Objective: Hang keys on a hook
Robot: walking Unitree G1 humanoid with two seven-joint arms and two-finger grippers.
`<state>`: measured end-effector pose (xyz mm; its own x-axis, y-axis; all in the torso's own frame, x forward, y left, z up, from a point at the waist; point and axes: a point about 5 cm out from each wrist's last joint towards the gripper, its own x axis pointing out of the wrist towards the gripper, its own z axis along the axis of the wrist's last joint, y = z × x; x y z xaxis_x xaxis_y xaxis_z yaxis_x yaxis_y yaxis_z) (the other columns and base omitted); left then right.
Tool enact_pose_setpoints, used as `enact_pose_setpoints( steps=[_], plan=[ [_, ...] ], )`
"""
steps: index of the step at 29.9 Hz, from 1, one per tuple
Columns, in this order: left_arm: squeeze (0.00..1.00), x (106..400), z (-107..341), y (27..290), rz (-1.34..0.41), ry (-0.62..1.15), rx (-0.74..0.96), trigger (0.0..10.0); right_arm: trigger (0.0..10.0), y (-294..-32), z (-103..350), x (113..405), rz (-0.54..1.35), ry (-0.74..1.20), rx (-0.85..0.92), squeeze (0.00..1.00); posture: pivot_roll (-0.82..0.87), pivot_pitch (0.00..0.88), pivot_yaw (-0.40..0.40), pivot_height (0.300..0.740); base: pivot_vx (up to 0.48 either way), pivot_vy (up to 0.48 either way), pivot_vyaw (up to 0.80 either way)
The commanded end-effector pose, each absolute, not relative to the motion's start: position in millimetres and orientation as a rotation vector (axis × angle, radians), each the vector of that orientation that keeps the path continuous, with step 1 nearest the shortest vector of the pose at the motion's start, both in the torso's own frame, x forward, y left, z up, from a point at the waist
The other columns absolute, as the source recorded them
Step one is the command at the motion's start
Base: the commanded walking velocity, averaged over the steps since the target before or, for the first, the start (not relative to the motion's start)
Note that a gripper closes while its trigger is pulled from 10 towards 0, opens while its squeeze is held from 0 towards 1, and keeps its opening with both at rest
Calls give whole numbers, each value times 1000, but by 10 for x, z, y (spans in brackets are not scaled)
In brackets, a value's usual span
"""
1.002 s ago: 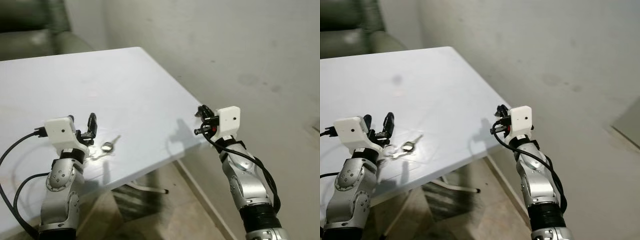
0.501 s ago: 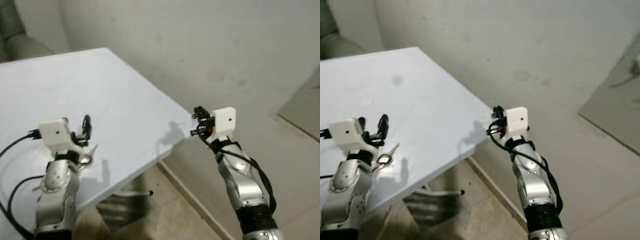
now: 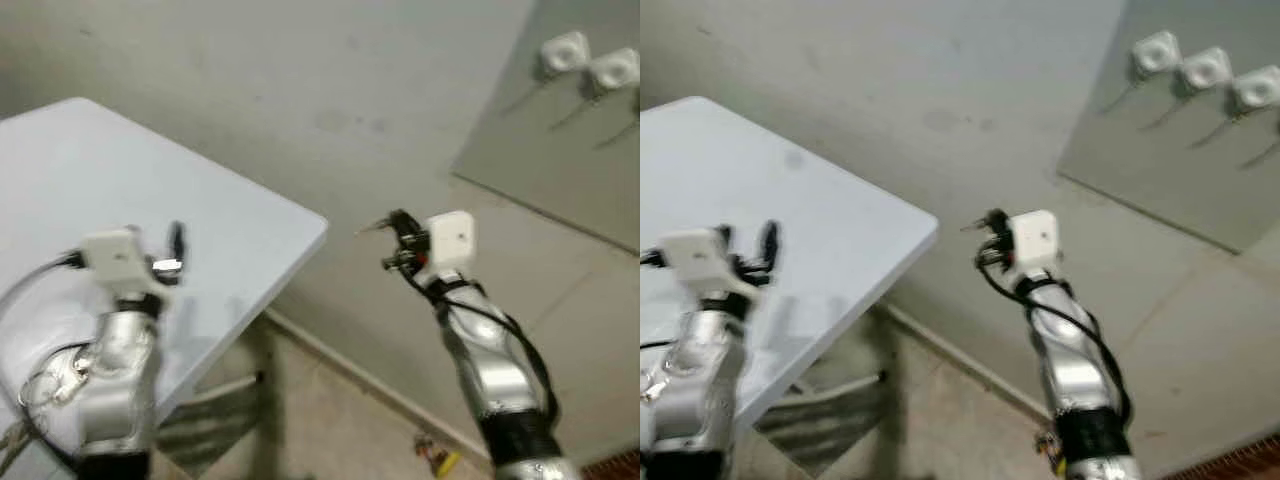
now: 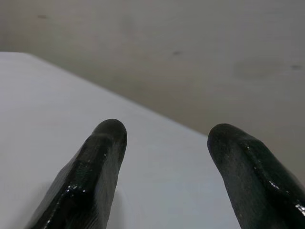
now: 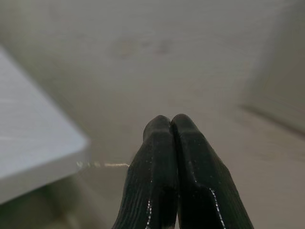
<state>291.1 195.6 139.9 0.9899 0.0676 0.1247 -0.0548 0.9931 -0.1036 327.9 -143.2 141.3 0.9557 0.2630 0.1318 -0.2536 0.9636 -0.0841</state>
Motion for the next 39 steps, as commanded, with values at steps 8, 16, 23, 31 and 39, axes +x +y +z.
enact_pose_setpoints(
  steps=[8, 16, 23, 31, 39],
  plan=[
    [0, 2902, 1366, 2012, 78, -102, -93, 10000, 10000, -1339, 1469, 3287, 287, -165, -60, 0, -73, 12, -59, 740, 0, 0, -781],
    [0, 2916, 1355, 1976, 68, -92, -82, 10000, 10000, -1340, 1451, 3265, 277, -165, -56, 0, -86, 3, -40, 740, 0, 0, -781],
    [0, 2944, 1361, 1947, 50, -89, -83, 10000, 10000, -1372, 1418, 3249, 236, -146, -35, 0, -108, 1, -21, 740, 0, 0, -670],
    [0, 2998, 1351, 1849, -15, -76, -54, 10000, 10000, -1470, 1366, 3207, 166, -110, 26, 0, -124, 4, -9, 740, 0, 0, 0],
    [0, 3003, 1337, 1786, -61, -66, -50, 10000, 10000, -1439, 1336, 3163, 165, -55, 27, 0, -150, 16, 18, 740, 0, 0, 0]
  ],
)
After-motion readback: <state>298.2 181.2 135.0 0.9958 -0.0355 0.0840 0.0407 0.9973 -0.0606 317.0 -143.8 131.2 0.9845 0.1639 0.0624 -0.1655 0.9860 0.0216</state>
